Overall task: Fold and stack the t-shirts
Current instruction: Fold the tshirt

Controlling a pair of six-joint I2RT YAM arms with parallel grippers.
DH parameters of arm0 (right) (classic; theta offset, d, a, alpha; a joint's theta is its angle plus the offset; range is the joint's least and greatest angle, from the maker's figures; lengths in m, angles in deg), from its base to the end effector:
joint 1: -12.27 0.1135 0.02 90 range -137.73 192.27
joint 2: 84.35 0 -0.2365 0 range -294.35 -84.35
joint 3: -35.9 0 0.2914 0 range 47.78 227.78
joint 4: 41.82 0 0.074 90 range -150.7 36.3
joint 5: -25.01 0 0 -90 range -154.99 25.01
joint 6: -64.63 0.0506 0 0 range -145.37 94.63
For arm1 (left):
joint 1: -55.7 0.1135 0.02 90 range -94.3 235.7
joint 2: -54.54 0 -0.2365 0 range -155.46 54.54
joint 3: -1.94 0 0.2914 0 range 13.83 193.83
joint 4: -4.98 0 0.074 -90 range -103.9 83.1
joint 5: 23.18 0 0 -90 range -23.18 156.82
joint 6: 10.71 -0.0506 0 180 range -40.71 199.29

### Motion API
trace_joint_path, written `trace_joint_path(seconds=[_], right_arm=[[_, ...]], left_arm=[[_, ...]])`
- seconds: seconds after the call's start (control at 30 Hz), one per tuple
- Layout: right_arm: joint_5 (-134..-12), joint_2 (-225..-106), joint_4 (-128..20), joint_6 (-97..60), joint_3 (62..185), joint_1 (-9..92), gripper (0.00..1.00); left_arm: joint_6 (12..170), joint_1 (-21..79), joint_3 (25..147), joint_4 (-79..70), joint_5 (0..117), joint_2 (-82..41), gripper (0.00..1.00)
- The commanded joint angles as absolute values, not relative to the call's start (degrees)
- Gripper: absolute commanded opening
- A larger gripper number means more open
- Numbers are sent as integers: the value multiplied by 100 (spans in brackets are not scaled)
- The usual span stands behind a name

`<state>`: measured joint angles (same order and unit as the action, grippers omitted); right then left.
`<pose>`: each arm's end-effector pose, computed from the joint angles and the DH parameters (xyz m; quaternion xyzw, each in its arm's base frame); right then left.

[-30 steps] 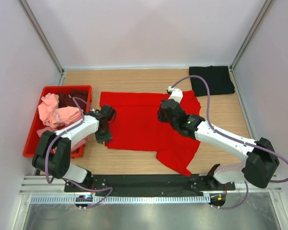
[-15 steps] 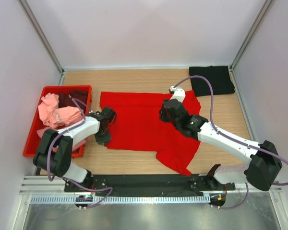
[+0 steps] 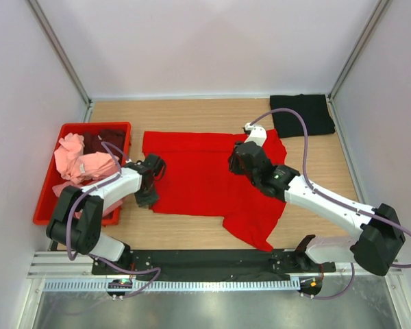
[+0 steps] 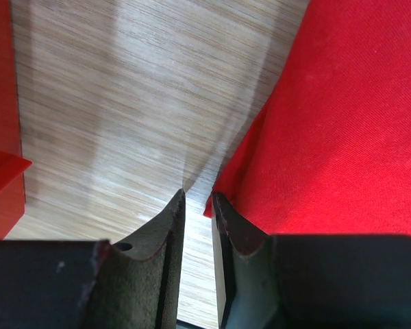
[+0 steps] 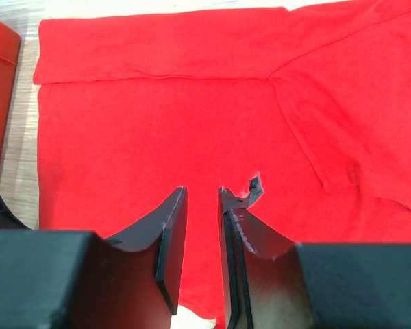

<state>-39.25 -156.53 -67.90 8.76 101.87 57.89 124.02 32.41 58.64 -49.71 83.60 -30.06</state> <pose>0.2524 0.2265 0.2433 0.0215 0.8603 0.1519 0.4861 0.2548 -0.0938 0.0912 -0.1929 0.9682 0.0849 0.1344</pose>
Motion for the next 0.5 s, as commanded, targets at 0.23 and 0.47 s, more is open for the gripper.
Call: trace_joint_path(seconds=[0.23, 0.47], right_arm=[[-3853, -15256, -6697, 812, 10122, 5736, 32], [-3845, -15054, -6759, 768, 10078, 5727, 32]], left_arm=[[12727, 3091, 5856, -4689, 8370, -3309, 6], [12956, 2986, 6216, -5339, 8914, -3380, 0]])
